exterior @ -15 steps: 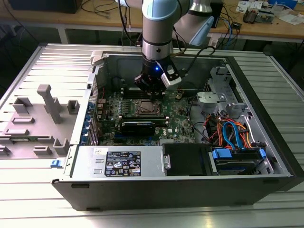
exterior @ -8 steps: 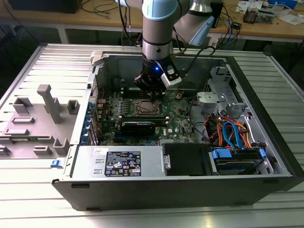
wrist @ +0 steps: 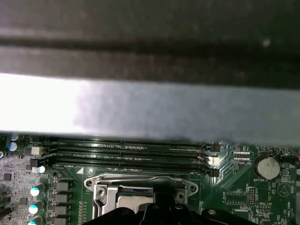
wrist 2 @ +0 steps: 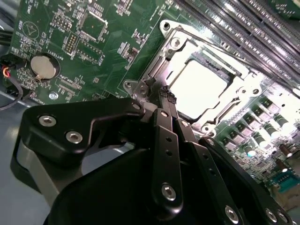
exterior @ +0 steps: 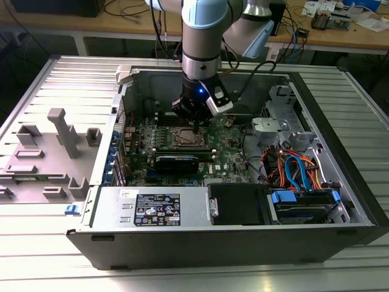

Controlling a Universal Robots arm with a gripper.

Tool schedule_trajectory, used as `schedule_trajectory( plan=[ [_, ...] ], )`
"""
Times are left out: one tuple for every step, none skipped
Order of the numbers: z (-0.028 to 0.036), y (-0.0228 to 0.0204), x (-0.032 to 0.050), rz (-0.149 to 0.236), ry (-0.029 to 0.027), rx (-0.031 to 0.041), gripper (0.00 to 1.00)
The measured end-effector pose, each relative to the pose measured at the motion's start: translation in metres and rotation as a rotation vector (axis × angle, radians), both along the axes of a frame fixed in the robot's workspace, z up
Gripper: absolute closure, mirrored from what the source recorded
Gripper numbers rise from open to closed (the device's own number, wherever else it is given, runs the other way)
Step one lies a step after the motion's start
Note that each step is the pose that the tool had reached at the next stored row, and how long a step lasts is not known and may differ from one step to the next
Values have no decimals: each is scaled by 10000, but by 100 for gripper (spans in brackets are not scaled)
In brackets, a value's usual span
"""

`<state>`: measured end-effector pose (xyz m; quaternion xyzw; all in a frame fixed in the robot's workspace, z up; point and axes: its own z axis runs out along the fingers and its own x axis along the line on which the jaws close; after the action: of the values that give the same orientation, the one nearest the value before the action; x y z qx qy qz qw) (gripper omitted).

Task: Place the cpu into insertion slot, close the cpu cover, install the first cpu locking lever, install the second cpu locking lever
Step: 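Install the second cpu locking lever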

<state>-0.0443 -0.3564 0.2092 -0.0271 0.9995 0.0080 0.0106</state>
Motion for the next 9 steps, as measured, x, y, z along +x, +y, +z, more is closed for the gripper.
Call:
schedule_trajectory(
  plan=[
    [8,-3,0,-1,0,0,89],
    [23,-5,-1,-2,-1,2,89],
    [32,-6,-1,-2,0,1,89],
    [34,-8,0,0,-1,2,89],
    [34,-13,0,0,-2,2,89],
    [34,-23,0,1,-1,1,89],
    [34,-35,0,0,-1,1,89],
    [34,-48,0,-1,-1,0,89],
    [34,-57,0,0,-1,-2,89]
  ],
)
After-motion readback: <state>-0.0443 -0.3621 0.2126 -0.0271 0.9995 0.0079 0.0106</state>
